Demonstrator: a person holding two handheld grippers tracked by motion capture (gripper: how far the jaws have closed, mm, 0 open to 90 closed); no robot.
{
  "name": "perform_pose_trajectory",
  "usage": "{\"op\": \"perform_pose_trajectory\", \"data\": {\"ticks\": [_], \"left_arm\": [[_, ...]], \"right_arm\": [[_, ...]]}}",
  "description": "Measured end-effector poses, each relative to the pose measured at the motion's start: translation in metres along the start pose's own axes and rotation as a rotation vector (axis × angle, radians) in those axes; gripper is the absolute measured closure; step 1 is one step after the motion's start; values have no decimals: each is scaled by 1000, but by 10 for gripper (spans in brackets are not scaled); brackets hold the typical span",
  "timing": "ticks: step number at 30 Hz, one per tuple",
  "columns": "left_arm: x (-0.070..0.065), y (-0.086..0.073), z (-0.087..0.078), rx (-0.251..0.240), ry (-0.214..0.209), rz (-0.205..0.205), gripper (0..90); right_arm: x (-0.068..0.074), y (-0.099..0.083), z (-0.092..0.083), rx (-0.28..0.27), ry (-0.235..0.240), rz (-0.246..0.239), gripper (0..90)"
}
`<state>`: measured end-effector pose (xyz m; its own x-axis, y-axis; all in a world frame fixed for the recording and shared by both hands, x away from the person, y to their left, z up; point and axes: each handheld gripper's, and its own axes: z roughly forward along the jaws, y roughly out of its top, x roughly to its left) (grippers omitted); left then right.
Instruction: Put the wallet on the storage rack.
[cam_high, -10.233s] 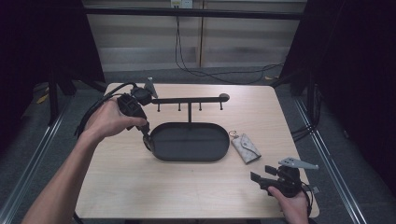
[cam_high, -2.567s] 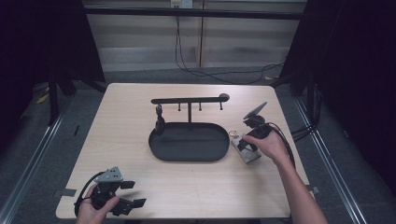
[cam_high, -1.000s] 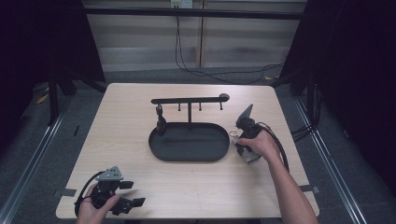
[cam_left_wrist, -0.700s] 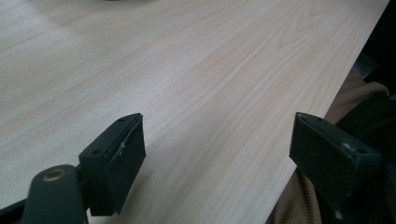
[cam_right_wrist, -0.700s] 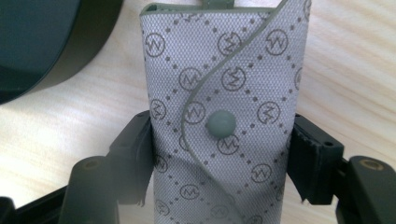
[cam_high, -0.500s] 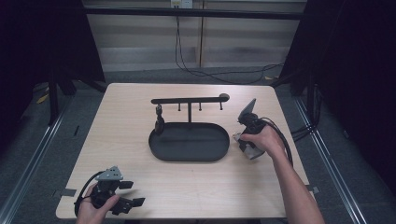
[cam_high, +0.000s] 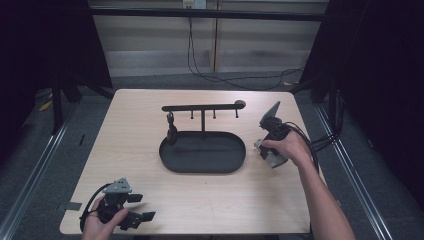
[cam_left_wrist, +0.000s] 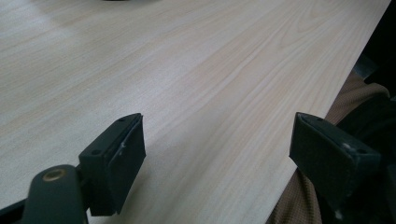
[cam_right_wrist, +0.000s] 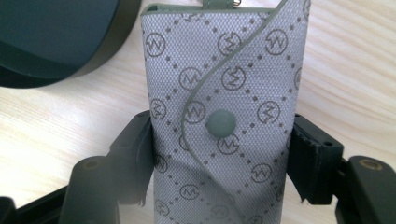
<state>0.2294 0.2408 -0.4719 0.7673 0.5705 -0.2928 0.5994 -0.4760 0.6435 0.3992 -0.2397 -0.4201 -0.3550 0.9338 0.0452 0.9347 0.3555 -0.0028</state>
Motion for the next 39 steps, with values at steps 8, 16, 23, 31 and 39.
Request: {"op": "perform_pose_trajectory", "data": {"ticks": [8,16,23,31,39], "left_arm": [[0,0,0,1,-2,3,182],[-1,0,1,9,-5,5,182],[-1,1,1,12,-7,5,182],[-1,0,1,10,-7,6,182],[-1,0,1,9,-9,6,182]], "right_arm": [[3,1,-14,-10,-13,-12,328],[4,-1,-24,-28,-11,-17,328],[3,-4,-26,-30,-3,-16,328],[12,1,-35,-47,-8,-25,328],[21,7,-33,-59,2,-23,328]]}}
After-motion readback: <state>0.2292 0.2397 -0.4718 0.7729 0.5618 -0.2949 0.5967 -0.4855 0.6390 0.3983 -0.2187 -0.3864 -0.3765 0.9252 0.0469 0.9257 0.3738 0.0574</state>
